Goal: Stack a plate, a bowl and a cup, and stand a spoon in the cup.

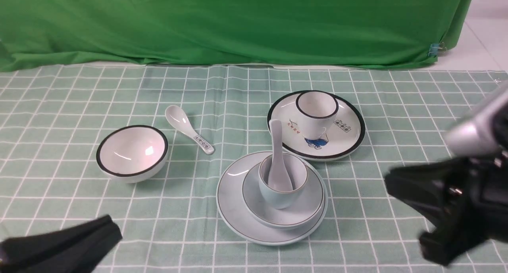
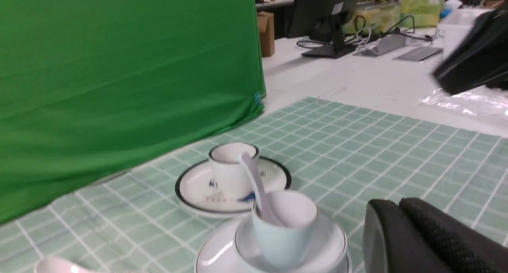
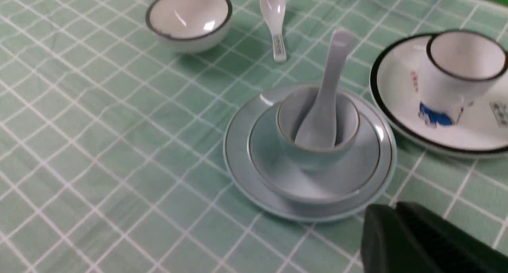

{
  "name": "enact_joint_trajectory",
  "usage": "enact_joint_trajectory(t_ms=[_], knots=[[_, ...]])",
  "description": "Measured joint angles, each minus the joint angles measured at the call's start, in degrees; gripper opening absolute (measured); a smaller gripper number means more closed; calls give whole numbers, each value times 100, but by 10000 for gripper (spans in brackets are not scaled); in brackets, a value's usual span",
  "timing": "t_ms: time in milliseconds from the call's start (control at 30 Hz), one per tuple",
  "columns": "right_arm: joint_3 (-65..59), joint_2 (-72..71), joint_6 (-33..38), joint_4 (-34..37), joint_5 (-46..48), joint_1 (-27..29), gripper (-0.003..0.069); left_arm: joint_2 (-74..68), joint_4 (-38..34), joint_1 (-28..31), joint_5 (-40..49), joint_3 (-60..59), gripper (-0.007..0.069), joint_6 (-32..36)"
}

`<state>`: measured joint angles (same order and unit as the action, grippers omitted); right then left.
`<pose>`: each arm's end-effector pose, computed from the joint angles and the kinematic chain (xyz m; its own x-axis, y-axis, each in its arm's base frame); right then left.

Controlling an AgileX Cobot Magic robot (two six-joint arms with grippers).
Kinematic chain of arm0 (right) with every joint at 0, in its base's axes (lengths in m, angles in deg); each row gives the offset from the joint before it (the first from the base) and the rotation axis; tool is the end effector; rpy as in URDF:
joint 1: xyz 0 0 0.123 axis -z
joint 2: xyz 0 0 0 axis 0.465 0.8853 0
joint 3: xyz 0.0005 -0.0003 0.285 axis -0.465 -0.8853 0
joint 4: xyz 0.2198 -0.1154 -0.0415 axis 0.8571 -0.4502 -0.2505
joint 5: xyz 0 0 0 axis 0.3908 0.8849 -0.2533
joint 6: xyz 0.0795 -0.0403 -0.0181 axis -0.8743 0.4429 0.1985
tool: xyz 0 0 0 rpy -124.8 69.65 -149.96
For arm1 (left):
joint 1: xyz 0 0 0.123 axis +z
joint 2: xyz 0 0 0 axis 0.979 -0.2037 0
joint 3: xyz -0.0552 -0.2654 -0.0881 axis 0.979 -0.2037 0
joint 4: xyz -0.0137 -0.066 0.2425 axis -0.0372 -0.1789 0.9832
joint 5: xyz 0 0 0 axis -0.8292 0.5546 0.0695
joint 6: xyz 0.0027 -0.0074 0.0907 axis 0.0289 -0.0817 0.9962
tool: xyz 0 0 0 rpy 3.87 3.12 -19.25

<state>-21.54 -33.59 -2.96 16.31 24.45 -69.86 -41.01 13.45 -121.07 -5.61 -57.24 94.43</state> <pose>0.1311 0.1196 0.3353 -0.3226 -0.2434 -0.9147 -0.6647 0.7462 0.0359 0.0572 -0.0535 0.2680 0.1330 0.1145 -0.9845 0.6690 0.7225 0.1744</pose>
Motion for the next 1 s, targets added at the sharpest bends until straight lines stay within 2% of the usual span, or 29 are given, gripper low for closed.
enact_joint_trajectory(t_ms=[167, 433, 533, 633, 767, 867, 1000], knots=[[-12, -351, -12, 0, 411, 0, 31, 0, 0, 0, 5, -373, 11, 0], [-36, -412, -12, 7, 460, 0, 35, 0, -2, 0, 1, -894, 11, 0], [-43, -469, -17, -251, 422, 56, 35, 0, -2, 0, 0, -1041, 11, 0], [-48, -771, -10, -503, 508, 690, 22, 3, -14, 0, -13, -1208, 11, 0], [-529, -1597, 368, -495, 427, 1913, 17, 3, -14, 0, 1, -1286, 12, 0], [-1602, -2648, 538, -495, -55, 2906, 16, 3, -18, 0, -3, -1286, 13, 0], [-2944, -3912, 569, -489, -528, 3657, 16, 3, -18, 0, -10, -1286, 13, 0]])
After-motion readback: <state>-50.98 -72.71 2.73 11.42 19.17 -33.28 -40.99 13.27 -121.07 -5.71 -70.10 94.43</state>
